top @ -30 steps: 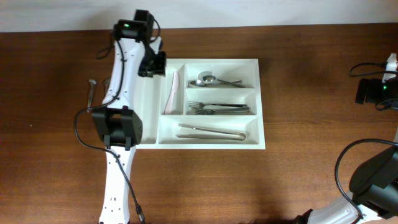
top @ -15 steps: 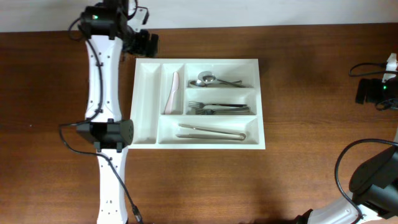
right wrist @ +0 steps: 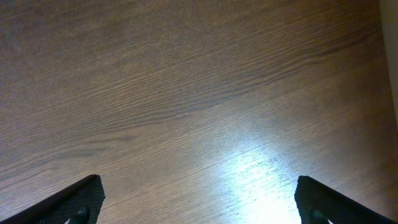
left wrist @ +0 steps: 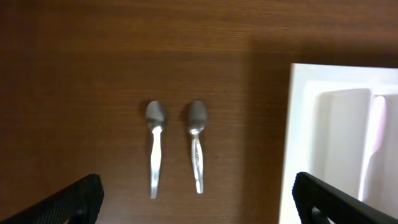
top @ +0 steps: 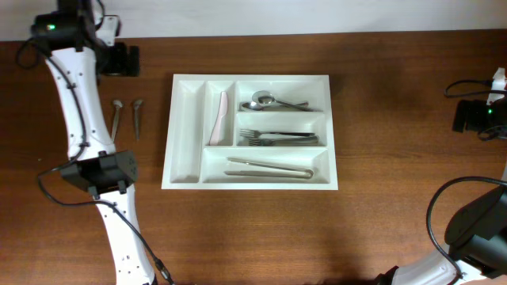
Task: Pack container
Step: 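Raise the left gripper and move it left over the two spoons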
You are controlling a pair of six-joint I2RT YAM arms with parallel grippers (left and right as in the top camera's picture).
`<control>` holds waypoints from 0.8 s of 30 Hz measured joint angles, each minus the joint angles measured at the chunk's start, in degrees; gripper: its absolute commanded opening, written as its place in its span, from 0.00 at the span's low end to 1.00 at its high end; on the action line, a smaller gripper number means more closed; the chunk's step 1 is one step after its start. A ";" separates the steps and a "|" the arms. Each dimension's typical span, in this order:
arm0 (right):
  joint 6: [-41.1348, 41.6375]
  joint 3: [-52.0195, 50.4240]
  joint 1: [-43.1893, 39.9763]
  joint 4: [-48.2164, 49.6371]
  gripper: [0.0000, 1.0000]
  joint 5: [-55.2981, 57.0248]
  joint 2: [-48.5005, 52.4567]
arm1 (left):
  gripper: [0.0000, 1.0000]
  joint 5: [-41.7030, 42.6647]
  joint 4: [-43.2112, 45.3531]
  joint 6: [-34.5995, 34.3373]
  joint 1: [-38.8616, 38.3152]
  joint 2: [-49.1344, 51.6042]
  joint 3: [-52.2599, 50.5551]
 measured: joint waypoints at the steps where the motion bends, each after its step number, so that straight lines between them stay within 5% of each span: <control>1: -0.02 0.00 0.00 0.00 0.99 0.00 0.00 | 0.99 0.20 0.00 -0.37 0.85 0.00 0.00; 13: -0.02 0.00 0.00 -0.02 0.99 0.00 0.00 | 0.99 2.78 -0.11 -1.33 1.03 -1.95 -0.24; 24: 0.02 0.00 0.00 0.00 0.99 0.00 0.00 | 0.99 -3.65 -0.11 -1.51 1.01 -19.76 -6.08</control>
